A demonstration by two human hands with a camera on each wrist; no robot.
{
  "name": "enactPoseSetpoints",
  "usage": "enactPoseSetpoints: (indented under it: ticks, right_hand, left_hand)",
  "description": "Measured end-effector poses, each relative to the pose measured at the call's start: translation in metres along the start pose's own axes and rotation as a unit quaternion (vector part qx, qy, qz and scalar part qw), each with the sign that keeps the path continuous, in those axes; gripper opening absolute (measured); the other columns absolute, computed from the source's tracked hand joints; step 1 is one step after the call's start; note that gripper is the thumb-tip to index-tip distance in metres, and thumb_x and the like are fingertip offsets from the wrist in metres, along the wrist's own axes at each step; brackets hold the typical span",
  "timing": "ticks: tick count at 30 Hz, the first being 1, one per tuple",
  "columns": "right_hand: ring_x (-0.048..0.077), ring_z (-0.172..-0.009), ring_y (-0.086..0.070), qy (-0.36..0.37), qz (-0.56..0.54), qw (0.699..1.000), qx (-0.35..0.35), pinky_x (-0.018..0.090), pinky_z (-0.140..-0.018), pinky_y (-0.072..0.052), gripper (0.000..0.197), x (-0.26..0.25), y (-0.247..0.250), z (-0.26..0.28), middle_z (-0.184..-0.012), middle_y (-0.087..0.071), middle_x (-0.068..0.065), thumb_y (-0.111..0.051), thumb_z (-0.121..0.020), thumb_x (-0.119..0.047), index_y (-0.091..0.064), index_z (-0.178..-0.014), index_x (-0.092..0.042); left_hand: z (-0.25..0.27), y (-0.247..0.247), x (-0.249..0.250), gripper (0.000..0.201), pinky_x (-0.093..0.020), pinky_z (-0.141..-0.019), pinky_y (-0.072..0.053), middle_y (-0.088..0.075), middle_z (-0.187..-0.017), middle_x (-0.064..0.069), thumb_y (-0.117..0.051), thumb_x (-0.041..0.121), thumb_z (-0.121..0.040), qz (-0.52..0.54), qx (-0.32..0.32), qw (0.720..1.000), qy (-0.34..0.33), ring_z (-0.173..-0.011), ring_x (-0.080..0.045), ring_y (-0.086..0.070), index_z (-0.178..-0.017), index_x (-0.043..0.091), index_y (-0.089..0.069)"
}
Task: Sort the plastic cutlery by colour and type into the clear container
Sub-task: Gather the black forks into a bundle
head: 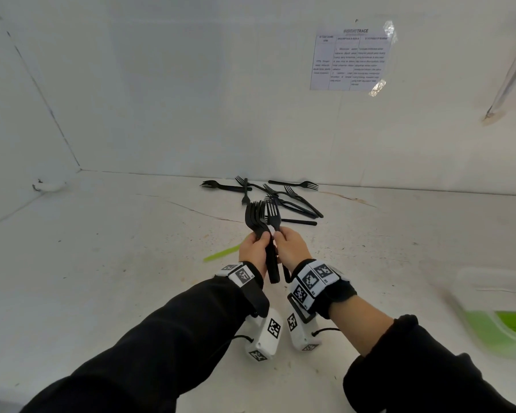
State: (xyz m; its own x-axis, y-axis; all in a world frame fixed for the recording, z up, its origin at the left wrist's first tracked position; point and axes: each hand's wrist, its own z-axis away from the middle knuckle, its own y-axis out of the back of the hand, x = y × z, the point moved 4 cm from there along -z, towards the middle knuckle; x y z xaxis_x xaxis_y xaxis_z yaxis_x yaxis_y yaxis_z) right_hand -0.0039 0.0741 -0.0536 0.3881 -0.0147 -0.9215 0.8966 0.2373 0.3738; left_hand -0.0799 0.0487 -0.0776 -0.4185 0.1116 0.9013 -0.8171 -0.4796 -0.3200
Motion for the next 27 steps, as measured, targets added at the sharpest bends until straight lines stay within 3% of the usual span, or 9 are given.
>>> enactPoseSetpoints:
  ticks: [2,4,6,12,16,19,22,24,27]
  right_hand:
    - [0.025,-0.102,-0.06,-0.009,-0.035,0.999,0.018,0.04,-0.095,-0.05,0.031,-0.001,0.001,-0.002,-0.109,-0.061,0.011,-0.042,-0.097,-0.015,-0.049,-0.126,-0.01]
    - [0.018,-0.094,-0.059,-0.004,-0.048,0.998,0.027,0.032,-0.089,-0.05,0.026,-0.005,0.001,-0.005,-0.104,-0.061,0.008,-0.044,-0.096,-0.014,-0.05,-0.122,-0.011]
    - [0.015,-0.089,-0.058,0.009,-0.031,0.999,0.03,0.028,-0.083,-0.048,0.022,-0.011,0.001,-0.009,-0.104,-0.062,0.006,-0.046,-0.095,-0.015,-0.054,-0.116,-0.011]
    - [0.011,-0.094,-0.054,0.035,0.014,0.999,0.023,0.025,-0.091,-0.044,0.022,-0.025,-0.012,-0.024,-0.108,-0.064,0.003,-0.052,-0.092,-0.015,-0.061,-0.112,-0.01]
    - [0.015,-0.103,-0.06,0.018,0.01,0.999,-0.042,0.03,-0.096,-0.048,0.03,-0.033,-0.024,-0.044,-0.113,-0.066,0.003,-0.049,-0.09,-0.009,-0.065,-0.115,-0.013]
    - [0.016,-0.102,-0.058,-0.003,0.039,0.994,-0.107,0.027,-0.094,-0.044,0.035,-0.038,-0.025,-0.067,-0.101,-0.067,-0.001,-0.041,-0.089,-0.004,-0.067,-0.11,-0.015]
    - [0.016,-0.111,-0.056,0.005,0.136,0.989,-0.064,0.026,-0.096,-0.041,0.036,-0.04,-0.009,-0.097,-0.111,-0.065,0.0,-0.04,-0.089,-0.002,-0.069,-0.107,-0.015]
    - [0.018,-0.121,-0.053,-0.003,0.26,0.964,-0.055,0.026,-0.104,-0.04,0.037,-0.036,-0.002,-0.117,-0.126,-0.06,0.002,-0.044,-0.088,-0.001,-0.064,-0.117,-0.016]
    - [0.024,-0.125,-0.049,-0.041,0.445,0.886,-0.121,0.035,-0.108,-0.038,0.038,-0.015,0.0,-0.139,-0.133,-0.053,0.005,-0.057,-0.088,-0.012,-0.057,-0.125,-0.019]
  left_hand:
    - [-0.004,0.002,0.004,0.023,-0.032,-0.068,-0.056,-0.064,-0.099,-0.012,-0.043,0.007,-0.098,-0.003,0.008,1.0,0.004,-0.086,-0.022,-0.062,-0.114,0.006,-0.059]
    - [-0.01,0.005,0.009,0.024,-0.042,-0.089,-0.051,-0.064,-0.106,-0.016,-0.043,0.008,-0.097,-0.011,0.012,1.0,0.008,-0.098,-0.027,-0.061,-0.114,0.005,-0.06]
    - [-0.013,0.008,0.013,0.026,-0.044,-0.095,-0.048,-0.064,-0.112,-0.018,-0.043,0.009,-0.097,-0.015,0.009,1.0,0.02,-0.105,-0.03,-0.06,-0.116,0.004,-0.06]
    - [-0.023,0.015,0.022,0.034,-0.037,-0.079,-0.047,-0.061,-0.119,-0.013,-0.035,0.017,-0.099,0.029,-0.028,0.996,0.076,-0.102,-0.023,-0.058,-0.126,0.007,-0.053]
    - [-0.037,0.022,0.031,0.029,-0.038,-0.069,-0.047,-0.06,-0.105,-0.012,-0.035,0.02,-0.101,0.062,-0.018,0.993,0.096,-0.087,-0.022,-0.058,-0.125,0.012,-0.049]
    - [-0.052,0.027,0.037,0.025,-0.038,-0.068,-0.048,-0.061,-0.098,-0.012,-0.037,0.014,-0.101,0.048,-0.006,0.996,0.071,-0.073,-0.025,-0.058,-0.123,0.008,-0.048]
    - [-0.064,0.028,0.041,0.016,-0.033,-0.061,-0.045,-0.058,-0.082,-0.008,-0.038,0.011,-0.101,0.026,0.006,0.998,0.061,-0.061,-0.024,-0.051,-0.114,0.008,-0.046]
    - [-0.071,0.028,0.043,0.01,-0.031,-0.06,-0.044,-0.057,-0.078,-0.007,-0.039,0.01,-0.1,0.02,0.013,0.998,0.065,-0.055,-0.023,-0.051,-0.101,0.009,-0.048]
    - [-0.081,0.029,0.041,0.011,-0.031,-0.061,-0.045,-0.058,-0.075,-0.007,-0.043,0.011,-0.097,0.014,0.016,0.997,0.079,-0.05,-0.021,-0.052,-0.088,0.015,-0.05]
